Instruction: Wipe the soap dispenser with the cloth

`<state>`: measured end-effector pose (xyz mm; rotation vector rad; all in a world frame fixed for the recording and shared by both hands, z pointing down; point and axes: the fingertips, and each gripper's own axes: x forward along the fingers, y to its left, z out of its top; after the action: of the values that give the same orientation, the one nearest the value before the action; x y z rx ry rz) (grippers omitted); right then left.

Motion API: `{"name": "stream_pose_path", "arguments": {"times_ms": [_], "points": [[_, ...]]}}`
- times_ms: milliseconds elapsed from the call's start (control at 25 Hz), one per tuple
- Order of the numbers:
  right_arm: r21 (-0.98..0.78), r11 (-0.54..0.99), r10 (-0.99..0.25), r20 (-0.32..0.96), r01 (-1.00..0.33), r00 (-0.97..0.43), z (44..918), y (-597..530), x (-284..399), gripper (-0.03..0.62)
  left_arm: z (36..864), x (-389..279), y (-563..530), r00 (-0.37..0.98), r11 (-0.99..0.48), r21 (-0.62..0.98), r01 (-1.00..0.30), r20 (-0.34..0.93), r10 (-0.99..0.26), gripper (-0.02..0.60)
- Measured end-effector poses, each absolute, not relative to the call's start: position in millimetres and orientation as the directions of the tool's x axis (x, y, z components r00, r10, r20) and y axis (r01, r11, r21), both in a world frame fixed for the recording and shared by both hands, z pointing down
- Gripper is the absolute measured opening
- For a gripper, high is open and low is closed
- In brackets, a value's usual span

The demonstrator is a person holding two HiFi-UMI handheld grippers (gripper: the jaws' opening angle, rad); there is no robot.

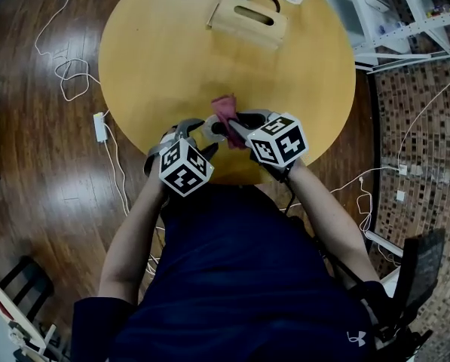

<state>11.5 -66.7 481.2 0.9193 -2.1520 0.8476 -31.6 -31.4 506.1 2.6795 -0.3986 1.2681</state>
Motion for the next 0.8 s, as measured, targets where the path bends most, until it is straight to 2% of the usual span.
{"name": "stream_pose_path", "arguments": {"times_ms": [240, 440, 520, 640, 800], "points": [[-0.315, 0.564, -0.328, 0.763, -0.764, -0.557, 484, -57, 13, 0.058, 506, -34, -38, 0.599, -0.98, 0.006, -0.199, 0.792, -0.117, 0.256], [-0.339, 0.534, -0.324, 0.764, -0.774, -0.558, 486, -38, 15, 0.058, 502, -42, -32, 0.612, -0.967, 0.027, -0.252, 0.779, -0.138, 0.219], [-0.316, 0.523, -0.361, 0.759, -0.792, -0.541, 482, -54, 18, 0.058, 503, -38, -31, 0.614, -0.957, 0.019, -0.288, 0.771, -0.17, 0.244], [-0.293, 0.524, -0.385, 0.756, -0.799, -0.529, 480, -78, 14, 0.058, 505, -34, -36, 0.608, -0.938, 0.006, -0.347, 0.762, -0.22, 0.242], [-0.269, 0.549, -0.366, 0.773, -0.791, -0.517, 485, -71, 12, 0.057, 506, -33, -38, 0.616, -0.949, 0.024, -0.315, 0.766, -0.185, 0.241]]}}
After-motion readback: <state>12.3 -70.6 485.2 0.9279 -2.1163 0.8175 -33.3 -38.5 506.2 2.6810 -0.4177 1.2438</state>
